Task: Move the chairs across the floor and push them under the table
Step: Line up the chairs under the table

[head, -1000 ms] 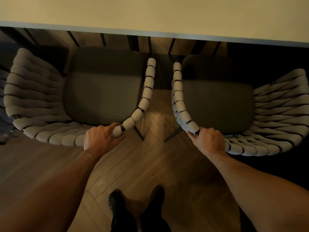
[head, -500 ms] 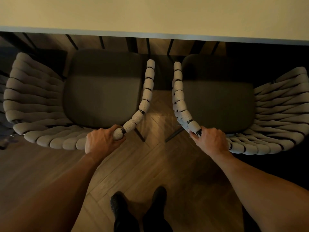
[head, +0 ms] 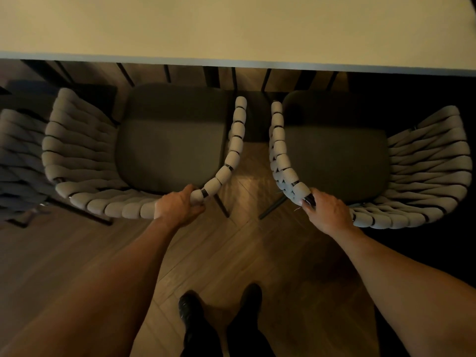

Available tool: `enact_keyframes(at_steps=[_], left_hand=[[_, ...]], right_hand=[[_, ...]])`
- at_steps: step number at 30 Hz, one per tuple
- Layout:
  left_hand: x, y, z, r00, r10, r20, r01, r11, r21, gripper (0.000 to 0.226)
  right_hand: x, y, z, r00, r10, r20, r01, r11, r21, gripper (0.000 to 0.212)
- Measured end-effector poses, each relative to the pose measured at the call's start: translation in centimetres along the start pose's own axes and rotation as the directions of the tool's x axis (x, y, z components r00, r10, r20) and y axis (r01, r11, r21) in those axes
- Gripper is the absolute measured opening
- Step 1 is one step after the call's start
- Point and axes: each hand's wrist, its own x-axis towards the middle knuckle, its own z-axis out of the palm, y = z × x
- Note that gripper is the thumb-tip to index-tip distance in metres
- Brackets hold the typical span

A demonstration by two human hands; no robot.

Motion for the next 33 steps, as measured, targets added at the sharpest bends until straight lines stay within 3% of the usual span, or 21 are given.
enact_keyframes(at_steps=[4, 7, 13, 18, 25, 29, 33], left_hand=[[-3.9, 0.4, -1.2, 0.993, 0.027, 0.114, -0.043, 0.989, 0.138, 0.099], [-6.9, -0.4, -3.1, 0.969, 0.059, 0.238, -0.075, 0.995, 0.058, 0.115], [-11.7, -2.0, -6.5, 0.969, 0.0, 0.246, 0.088, 0.933, -0.348, 0.081], [-15.2, -7.1, -6.3, 0.961, 0.019, 0.275, 0.101, 0.903, -0.418, 0.069], [-21.5, -22.1, -8.2, 0.969, -0.009, 0.246, 0.14, 0.843, -0.519, 0.045], [-25.1, -32.3, -7.9, 0.97, -0.112, 0.216, 0.22, 0.782, -0.583, 0.041], [-27.9, -40.9, -7.8, 0.952, -0.246, 0.181, 0.304, 0.695, -0.652, 0.041]], right_hand=[[-4.7, -1.7, -2.9, 0.995, 0.077, 0.068, -0.083, 0.992, 0.095, 0.081], [-7.9, -3.7, -4.8, 0.981, 0.108, 0.158, -0.135, 0.976, 0.172, 0.084], [-12.2, -9.8, -6.6, 0.951, 0.059, 0.303, -0.142, 0.955, 0.259, 0.068], [-13.8, -17.5, -6.5, 0.947, -0.012, 0.321, -0.101, 0.938, 0.332, 0.06], [-16.5, -32.5, -3.7, 0.937, -0.055, 0.345, -0.067, 0.941, 0.331, 0.053], [-18.8, -42.3, -0.3, 0.924, -0.096, 0.371, -0.041, 0.938, 0.344, 0.047], [-19.9, -51.6, 2.6, 0.88, -0.214, 0.424, 0.077, 0.946, 0.316, 0.047]])
